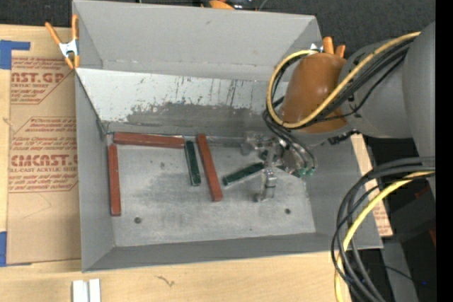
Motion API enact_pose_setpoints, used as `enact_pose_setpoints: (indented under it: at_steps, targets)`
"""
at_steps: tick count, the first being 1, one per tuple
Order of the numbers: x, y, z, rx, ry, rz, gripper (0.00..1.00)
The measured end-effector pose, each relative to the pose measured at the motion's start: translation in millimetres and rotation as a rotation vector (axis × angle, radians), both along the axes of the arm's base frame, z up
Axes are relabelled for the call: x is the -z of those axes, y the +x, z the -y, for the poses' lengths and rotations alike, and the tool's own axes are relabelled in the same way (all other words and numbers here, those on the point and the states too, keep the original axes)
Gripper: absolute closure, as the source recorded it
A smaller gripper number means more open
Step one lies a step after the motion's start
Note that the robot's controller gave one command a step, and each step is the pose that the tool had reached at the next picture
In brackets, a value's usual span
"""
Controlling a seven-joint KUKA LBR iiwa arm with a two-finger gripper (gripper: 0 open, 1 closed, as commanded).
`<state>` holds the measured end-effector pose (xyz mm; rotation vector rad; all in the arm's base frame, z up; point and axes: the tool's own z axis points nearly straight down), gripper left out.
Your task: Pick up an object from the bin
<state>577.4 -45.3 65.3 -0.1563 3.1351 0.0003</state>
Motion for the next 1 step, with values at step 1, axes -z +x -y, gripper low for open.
enact_pose_setpoints:
  at_steps: [1]
  targets:
    - [-0.2, 0.3, 0.0, 0.000, 0.000, -0.001, 1.00]
